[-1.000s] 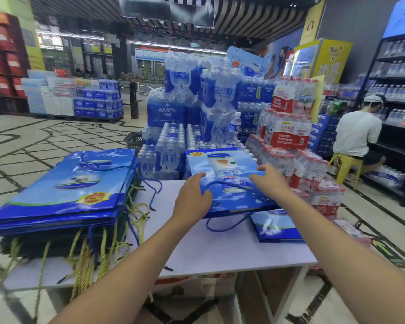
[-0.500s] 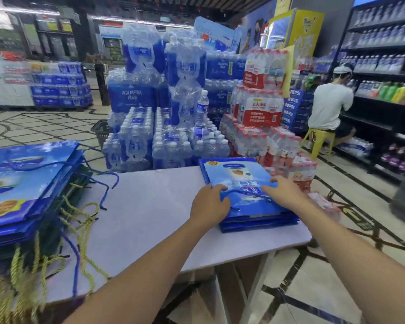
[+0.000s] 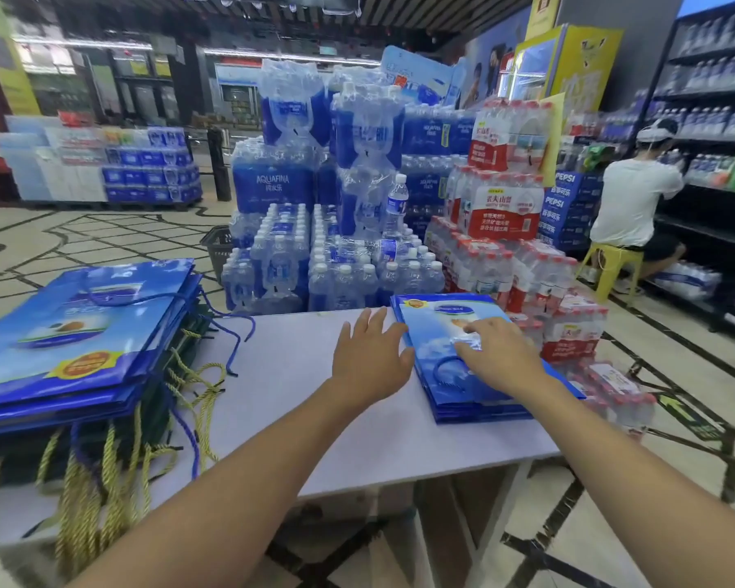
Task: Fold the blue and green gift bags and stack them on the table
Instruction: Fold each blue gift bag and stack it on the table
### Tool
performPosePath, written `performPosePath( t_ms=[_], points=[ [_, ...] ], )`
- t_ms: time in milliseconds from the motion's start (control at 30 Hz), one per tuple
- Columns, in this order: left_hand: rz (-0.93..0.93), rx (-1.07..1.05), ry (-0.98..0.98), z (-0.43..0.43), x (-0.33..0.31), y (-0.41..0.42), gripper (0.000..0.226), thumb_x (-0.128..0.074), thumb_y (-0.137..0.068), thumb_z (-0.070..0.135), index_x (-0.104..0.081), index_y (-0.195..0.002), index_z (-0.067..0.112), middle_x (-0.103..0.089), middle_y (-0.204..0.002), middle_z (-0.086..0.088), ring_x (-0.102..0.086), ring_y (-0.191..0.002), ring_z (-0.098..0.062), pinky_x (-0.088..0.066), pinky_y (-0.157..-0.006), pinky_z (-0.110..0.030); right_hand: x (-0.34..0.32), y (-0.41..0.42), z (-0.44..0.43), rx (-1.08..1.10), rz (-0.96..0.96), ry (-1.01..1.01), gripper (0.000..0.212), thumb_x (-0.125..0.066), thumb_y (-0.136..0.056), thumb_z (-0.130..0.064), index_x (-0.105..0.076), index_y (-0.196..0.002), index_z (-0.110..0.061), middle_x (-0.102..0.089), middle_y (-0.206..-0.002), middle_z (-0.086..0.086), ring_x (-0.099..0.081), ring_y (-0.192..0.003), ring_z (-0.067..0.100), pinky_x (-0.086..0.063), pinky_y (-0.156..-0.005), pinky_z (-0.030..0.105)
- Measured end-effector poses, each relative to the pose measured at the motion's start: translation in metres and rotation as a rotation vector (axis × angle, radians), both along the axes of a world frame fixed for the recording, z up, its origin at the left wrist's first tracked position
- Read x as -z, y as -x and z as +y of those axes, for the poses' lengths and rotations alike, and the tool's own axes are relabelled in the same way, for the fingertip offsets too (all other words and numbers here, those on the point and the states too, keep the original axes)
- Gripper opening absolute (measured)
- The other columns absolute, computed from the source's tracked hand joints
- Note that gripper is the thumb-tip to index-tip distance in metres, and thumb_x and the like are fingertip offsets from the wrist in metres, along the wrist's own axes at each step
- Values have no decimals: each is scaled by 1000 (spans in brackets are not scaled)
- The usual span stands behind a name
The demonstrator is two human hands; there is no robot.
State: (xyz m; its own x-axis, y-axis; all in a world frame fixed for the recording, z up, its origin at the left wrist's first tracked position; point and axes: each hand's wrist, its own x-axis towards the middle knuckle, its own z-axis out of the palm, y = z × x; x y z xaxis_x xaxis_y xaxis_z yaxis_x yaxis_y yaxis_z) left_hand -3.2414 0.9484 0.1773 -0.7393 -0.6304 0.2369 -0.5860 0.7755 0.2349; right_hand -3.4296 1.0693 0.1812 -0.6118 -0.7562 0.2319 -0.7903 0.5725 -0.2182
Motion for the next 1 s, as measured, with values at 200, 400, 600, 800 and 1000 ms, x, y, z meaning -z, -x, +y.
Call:
performPosePath(
  t_ms=[200, 400, 600, 800, 1000],
  points=[
    [-41, -95, 216, -34, -52, -80, 52, -46, -103, 44, -39, -153, 33, -15, -171, -5, -3, -159, -29, -8, -127, -57, 18, -87, -41, -194, 9, 72, 43, -57, -97, -47, -62, -133, -25, -57, -138, -1, -48, -130, 25, -40, -104, 41],
    [-146, -314, 141, -82, -90, -179, 64, -46, -99, 47, -27, -159, 32, -8, -172, -4, 1, -159, -32, -7, -125, -61, 53, -145, -65, -370, -209, 116, 45, -57, -101, -39, -54, -143, -23, -45, -153, -4, -38, -143, 17, -27, -117, 31],
    [-327, -573, -170, -125, -81, -258, 102, -45, -91, 77, -6, -165, 18, -3, -172, -13, -5, -158, -38, -17, -124, -61, 77, -158, -68, -346, -133, 23, 54, -44, -104, -52, -45, -152, -26, -37, -161, -3, -34, -147, 16, -24, -121, 30],
    [-383, -569, -224, -116, -75, -258, 93, -43, -92, 72, -16, -164, 20, -12, -171, -15, -14, -156, -38, -19, -123, -58, 75, -161, -68, -356, -81, 13, 53, -42, -104, -52, -49, -150, -27, -41, -160, -5, -37, -146, 14, -25, -120, 30],
    [-323, -530, -220, -99, -82, -238, 77, -36, -100, 56, -14, -164, 19, -7, -172, -12, -9, -157, -36, -13, -124, -61, 70, -165, -65, -361, -68, 19, 52, -41, -105, -50, -49, -150, -27, -41, -159, -6, -37, -145, 12, -27, -120, 30]
  ],
)
